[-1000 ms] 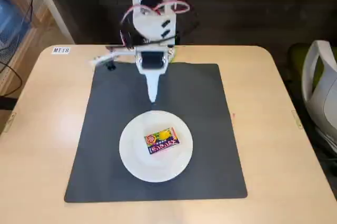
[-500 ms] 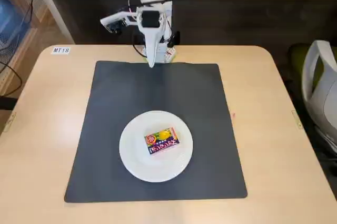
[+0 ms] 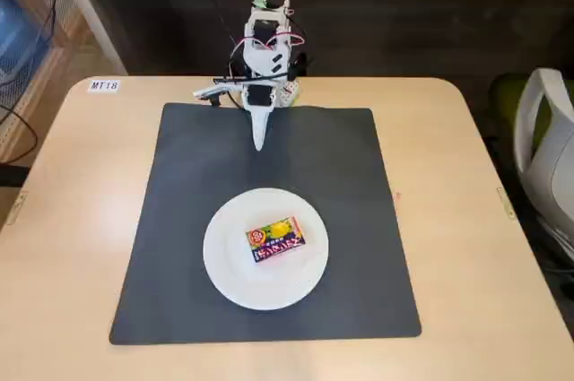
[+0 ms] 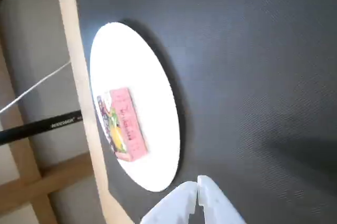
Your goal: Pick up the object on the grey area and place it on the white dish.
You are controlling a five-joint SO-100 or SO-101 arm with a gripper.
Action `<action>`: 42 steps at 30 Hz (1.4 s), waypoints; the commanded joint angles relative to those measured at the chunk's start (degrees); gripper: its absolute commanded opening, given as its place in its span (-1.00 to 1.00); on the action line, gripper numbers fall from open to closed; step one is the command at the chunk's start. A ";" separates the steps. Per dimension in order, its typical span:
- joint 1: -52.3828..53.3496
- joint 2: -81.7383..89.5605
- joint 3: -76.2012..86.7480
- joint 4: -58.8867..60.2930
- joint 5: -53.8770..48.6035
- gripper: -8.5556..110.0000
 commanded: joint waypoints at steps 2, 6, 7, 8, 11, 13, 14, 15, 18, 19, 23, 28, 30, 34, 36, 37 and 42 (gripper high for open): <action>-0.88 2.02 1.41 0.09 -1.49 -0.86; -0.62 2.02 4.39 -1.58 -1.58 -0.86; -0.79 2.02 5.19 -1.67 -1.67 -0.86; -0.97 2.02 5.36 -1.67 -1.85 -0.86; -0.79 2.02 5.80 -1.58 -1.32 -0.86; -0.97 2.11 6.94 -1.32 -1.05 -0.86; -1.23 2.11 7.21 -1.14 -1.05 -0.86; -1.58 2.11 7.38 -1.14 -1.32 -0.86; -1.76 2.11 7.47 -1.32 -1.49 -0.86; -1.67 2.11 7.47 -1.32 -1.49 -0.86; -1.67 2.11 7.47 -1.32 -1.85 -0.86; -1.85 2.11 7.47 -1.32 -2.29 -0.72; -1.85 2.11 7.47 -1.32 -2.37 -0.75; -1.85 2.11 7.65 -1.76 -2.55 -0.77; -1.85 2.11 7.73 -1.93 -2.55 -0.77; -1.85 2.11 7.73 -2.02 -2.55 -0.77; -1.76 2.11 7.73 -2.11 -2.64 -0.77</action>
